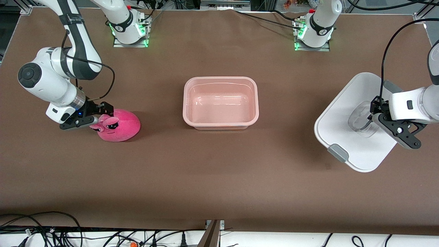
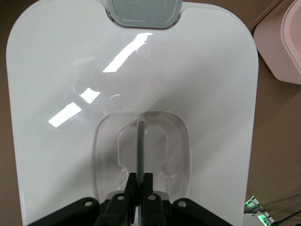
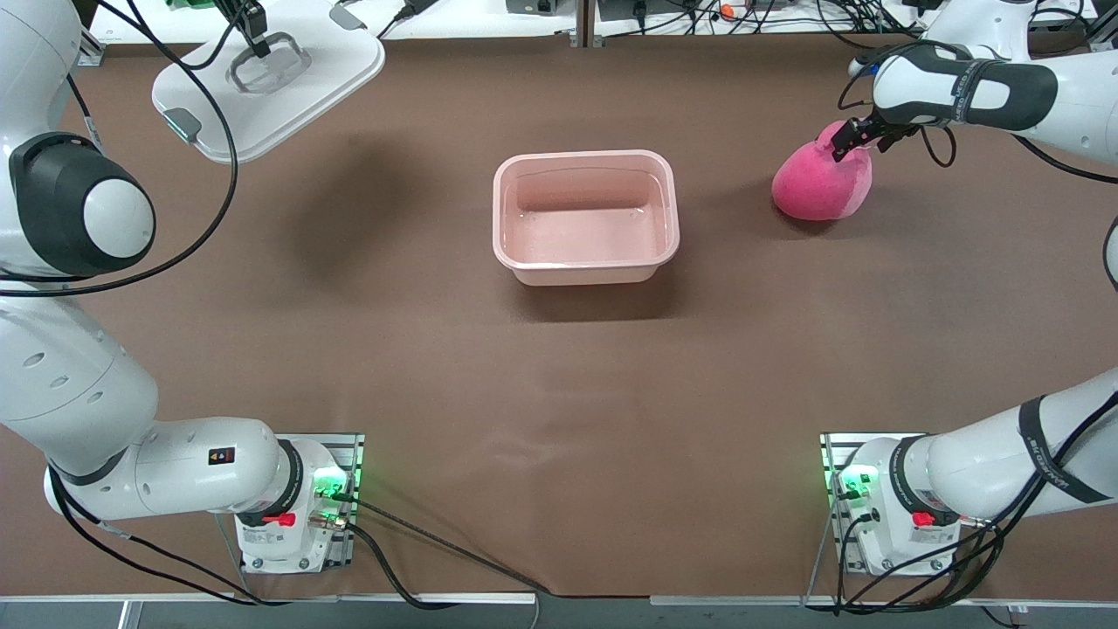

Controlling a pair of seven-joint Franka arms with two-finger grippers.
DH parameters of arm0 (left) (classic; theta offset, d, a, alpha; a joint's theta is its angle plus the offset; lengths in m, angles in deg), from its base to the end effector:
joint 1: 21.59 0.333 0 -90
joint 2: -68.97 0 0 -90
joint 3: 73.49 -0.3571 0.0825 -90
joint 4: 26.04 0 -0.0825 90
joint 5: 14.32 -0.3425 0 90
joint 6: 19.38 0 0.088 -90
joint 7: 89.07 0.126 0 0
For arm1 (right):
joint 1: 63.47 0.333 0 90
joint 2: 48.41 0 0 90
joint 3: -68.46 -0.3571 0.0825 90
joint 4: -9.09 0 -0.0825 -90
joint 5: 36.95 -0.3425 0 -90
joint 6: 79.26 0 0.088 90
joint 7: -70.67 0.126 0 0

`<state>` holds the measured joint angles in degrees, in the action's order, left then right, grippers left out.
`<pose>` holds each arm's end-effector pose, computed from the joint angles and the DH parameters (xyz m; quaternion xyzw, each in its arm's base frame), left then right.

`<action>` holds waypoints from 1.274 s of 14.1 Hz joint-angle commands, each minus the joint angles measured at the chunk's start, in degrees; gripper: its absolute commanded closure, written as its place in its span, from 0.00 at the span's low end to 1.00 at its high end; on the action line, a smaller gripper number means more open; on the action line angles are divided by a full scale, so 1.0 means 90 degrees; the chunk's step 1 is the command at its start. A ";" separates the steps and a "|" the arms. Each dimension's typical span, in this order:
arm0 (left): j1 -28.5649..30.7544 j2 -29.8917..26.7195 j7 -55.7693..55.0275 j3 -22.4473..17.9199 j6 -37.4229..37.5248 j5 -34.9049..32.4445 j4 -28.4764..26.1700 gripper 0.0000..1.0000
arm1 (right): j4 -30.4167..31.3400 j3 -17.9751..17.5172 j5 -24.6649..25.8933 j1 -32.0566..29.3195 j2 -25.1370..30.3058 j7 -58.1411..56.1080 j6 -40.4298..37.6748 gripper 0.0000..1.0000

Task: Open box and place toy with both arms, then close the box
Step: 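Lower the right gripper onto the pink plush toy and grasp it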

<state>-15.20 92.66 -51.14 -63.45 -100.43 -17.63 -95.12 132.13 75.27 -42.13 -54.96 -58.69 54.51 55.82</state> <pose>0.6249 -0.0072 0.5541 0.9321 -0.3482 -0.0928 0.0357 0.5422 0.0204 0.3721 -0.9918 -0.1251 -0.0189 0.0196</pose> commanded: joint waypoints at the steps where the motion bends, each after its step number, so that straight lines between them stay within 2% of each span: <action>1: 0.0003 -0.0083 0.0092 -0.0002 0.0050 0.0153 -0.0050 1.00 | 0.0011 -0.0024 -0.0108 -0.0017 -0.0019 -0.0147 0.0156 0.00; 3: -0.0007 -0.0083 0.0083 -0.0002 0.0050 0.0153 -0.0050 1.00 | 0.0089 -0.0024 -0.0108 -0.0017 -0.0087 -0.0147 0.0341 0.03; 4: -0.0007 -0.0083 0.0083 -0.0002 0.0050 0.0153 -0.0050 1.00 | 0.0089 -0.0024 -0.0108 -0.0017 -0.0107 -0.0147 0.0361 0.12; 8: 0.0003 -0.0083 0.0092 -0.0002 0.0050 0.0192 -0.0050 1.00 | 0.0060 -0.0034 -0.0108 -0.0017 -0.0137 -0.0147 0.0371 0.73; 10: 0.0013 -0.0083 0.0102 -0.0002 0.0050 0.0192 -0.0050 1.00 | 0.0021 -0.0044 -0.0098 -0.0017 -0.0146 -0.0157 0.0362 0.99; 16: -0.0007 -0.0073 0.0102 -0.0002 0.0050 0.0192 -0.0050 1.00 | -0.0193 -0.0073 -0.0098 0.0022 -0.0117 -0.0518 0.0264 1.00; 18: -0.0017 -0.0073 0.0102 -0.0002 0.0050 0.0202 -0.0050 1.00 | -0.0582 -0.0083 -0.0079 0.0041 -0.0107 -0.0625 -0.0250 1.00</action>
<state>-15.27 92.67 -51.14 -63.32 -100.42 -17.35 -95.15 130.42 74.72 -42.12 -54.78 -60.18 50.95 57.94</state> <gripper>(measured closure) 0.930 0.943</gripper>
